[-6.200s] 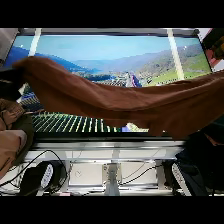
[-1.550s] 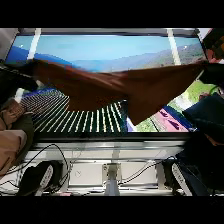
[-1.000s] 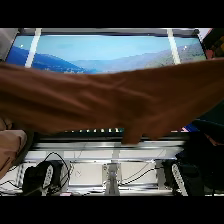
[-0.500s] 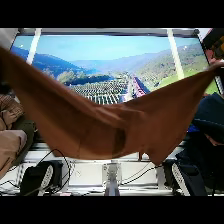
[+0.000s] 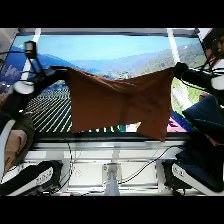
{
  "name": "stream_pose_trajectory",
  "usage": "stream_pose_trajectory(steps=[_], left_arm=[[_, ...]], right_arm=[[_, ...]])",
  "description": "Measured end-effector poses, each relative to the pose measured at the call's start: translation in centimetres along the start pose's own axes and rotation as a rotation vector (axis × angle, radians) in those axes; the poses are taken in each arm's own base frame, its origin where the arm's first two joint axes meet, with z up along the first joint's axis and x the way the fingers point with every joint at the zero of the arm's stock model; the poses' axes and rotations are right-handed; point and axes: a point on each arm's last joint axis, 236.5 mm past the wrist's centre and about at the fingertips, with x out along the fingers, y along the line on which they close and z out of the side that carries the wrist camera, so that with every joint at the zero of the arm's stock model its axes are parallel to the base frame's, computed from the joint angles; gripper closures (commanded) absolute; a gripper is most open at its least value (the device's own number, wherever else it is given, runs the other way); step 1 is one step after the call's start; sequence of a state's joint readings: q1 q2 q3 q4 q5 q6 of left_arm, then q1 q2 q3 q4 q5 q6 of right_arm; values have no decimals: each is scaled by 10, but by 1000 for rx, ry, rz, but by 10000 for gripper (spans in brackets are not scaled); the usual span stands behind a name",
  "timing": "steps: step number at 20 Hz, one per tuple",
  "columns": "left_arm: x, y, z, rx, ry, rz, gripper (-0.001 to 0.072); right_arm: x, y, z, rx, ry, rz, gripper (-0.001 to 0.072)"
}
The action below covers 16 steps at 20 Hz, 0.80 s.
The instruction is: Fold the clothes and pants, and hang the long-sleeved shirts on hangers.
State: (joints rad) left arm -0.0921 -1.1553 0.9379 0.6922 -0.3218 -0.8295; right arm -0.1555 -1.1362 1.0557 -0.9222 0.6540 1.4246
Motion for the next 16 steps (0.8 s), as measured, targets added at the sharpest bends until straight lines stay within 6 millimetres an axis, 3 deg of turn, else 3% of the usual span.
stream_pose_trajectory(steps=[2, 3, 4, 5, 6, 7, 10, 12, 16], left_arm=[[24, 3, -7, 11, -30, 57, 679], [33, 4, -8, 20, -53, 87, 596], [39, 5, -8, 29, -73, 110, 337], [44, 4, -9, 38, -90, 128, 108], [49, 2, -10, 45, -102, 141, 84], [51, 1, -10, 50, -114, 152, 85], [52, 0, -4, 61, -145, 171, 85], [44, 2, 7, 60, -174, 178, 85], [11, 6, 42, 47, -227, 159, 85]], right_arm=[[36, -24, -3, 87, -12, -27, 697], [49, -34, -4, 123, -20, -39, 680], [60, -44, -6, 154, -26, -53, 598], [69, -51, -9, 174, -26, -64, 368], [75, -56, -11, 190, -28, -72, 158], [78, -60, -14, 195, -24, -79, 96], [79, -67, -18, 139, -4, -104, 111], [70, -73, -15, 48, 25, -135, 180], [33, -115, -9, -30, 156, -230, 236]])
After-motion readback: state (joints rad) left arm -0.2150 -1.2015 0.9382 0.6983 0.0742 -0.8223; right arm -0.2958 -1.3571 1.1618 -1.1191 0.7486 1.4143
